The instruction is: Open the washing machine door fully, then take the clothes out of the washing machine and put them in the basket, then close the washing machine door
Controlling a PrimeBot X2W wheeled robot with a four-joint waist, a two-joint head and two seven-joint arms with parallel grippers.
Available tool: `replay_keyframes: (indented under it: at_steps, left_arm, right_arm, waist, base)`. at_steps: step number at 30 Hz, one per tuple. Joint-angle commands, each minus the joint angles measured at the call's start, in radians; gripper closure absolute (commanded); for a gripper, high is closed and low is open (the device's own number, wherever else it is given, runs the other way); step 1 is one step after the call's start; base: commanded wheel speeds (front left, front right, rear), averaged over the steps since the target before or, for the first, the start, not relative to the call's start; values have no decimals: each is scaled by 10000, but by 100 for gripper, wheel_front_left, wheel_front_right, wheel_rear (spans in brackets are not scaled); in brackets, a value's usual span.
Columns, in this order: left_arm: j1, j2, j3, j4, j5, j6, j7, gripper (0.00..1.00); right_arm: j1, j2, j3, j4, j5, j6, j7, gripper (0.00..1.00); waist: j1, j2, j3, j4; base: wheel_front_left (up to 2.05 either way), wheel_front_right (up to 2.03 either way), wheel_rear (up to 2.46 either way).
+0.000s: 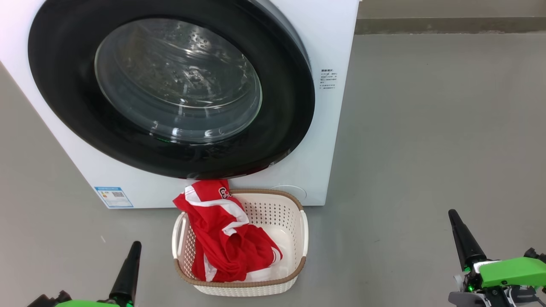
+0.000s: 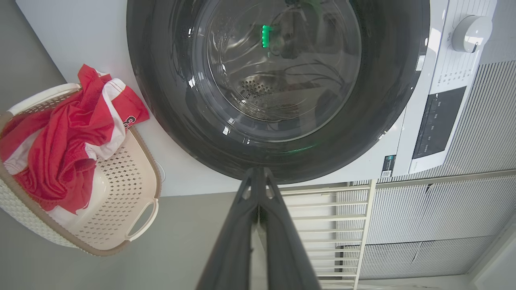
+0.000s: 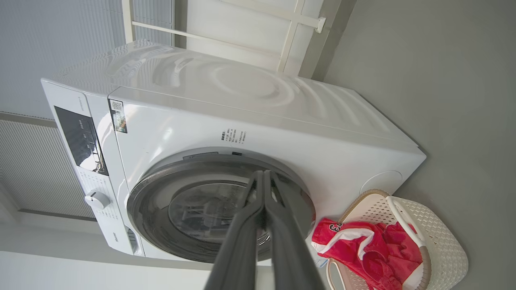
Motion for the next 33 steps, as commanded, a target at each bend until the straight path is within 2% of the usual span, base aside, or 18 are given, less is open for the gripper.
replay_keyframes:
  at_steps: [1, 9, 33]
  left_arm:
    - [-461, 70, 390, -270, -321, -65, 125, 100]
    - [-578, 22, 488, -279, -1096, -69, 348, 100]
    - [-579, 22, 488, -279, -1096, -69, 348, 100]
  right_arm:
    - [-608, -179, 163, -228, 334, -5, 101, 100]
    - [-822, -193, 158, -199, 1089, -6, 329, 100]
    - [-825, -171, 126, -197, 1062, -6, 355, 100]
  waist:
    - [0, -1, 1, -1]
    - [0, -1, 6, -9]
    - [0, -1, 6, -9]
  base:
    - [0, 0, 0]
    - [0, 0, 0]
    - [0, 0, 0]
